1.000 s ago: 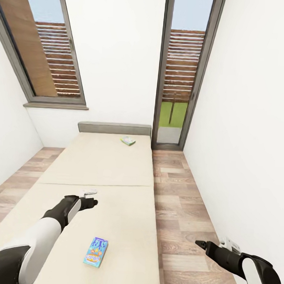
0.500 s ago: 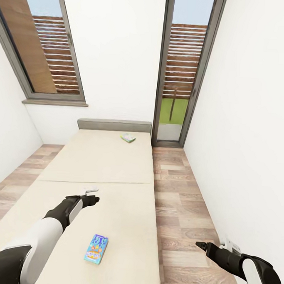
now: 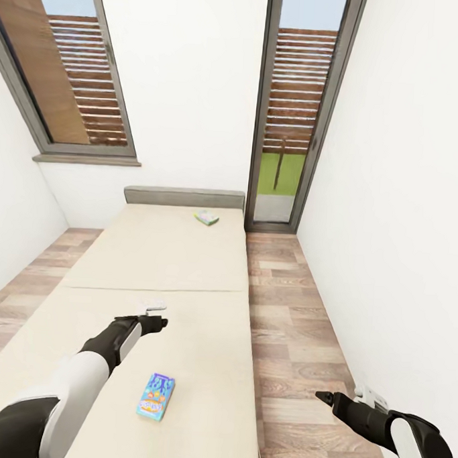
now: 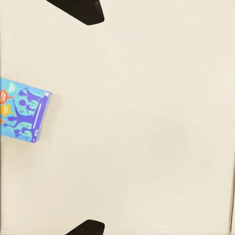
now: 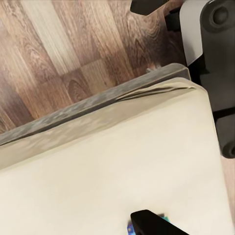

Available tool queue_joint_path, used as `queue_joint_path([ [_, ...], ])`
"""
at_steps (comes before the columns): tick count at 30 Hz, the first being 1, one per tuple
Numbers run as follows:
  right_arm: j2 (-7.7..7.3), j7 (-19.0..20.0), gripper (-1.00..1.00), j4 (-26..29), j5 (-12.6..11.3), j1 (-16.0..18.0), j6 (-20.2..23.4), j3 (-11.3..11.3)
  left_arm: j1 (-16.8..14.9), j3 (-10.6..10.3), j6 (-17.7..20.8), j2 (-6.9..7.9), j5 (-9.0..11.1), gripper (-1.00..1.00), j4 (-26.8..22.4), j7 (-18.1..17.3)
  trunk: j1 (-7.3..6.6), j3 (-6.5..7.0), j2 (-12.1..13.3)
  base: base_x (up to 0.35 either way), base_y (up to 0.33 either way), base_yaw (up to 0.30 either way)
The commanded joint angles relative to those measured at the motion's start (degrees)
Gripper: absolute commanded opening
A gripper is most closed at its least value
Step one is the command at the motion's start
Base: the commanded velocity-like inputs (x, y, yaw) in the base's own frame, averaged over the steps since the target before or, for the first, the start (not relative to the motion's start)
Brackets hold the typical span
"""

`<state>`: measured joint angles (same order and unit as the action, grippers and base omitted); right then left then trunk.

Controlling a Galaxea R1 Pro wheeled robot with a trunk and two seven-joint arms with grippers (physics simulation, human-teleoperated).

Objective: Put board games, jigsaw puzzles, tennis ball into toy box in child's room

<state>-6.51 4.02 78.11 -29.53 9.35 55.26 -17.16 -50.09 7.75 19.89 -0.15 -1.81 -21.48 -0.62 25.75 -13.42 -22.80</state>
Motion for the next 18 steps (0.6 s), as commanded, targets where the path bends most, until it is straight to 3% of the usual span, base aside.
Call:
queue_joint_path([
  [1, 0.01, 0.4, 1.0, 0.0, 0.4, 0.0, 0.3, -0.1, 0.0, 0.0, 0.4, -0.06, -0.2, 1.0, -0.1, -0.1, 0.03, -0.21, -0.1, 0.0, 0.0, 0.0],
  [18, 0.01, 0.5, 1.0, 0.0, 0.4, 0.0, 0.3, -0.1, -0.2, 0.2, 2.7, 0.07, 0.6, 1.0, -0.2, 0.0, 0.03, -1.79, -0.1, 0.0, 0.0, 0.0],
])
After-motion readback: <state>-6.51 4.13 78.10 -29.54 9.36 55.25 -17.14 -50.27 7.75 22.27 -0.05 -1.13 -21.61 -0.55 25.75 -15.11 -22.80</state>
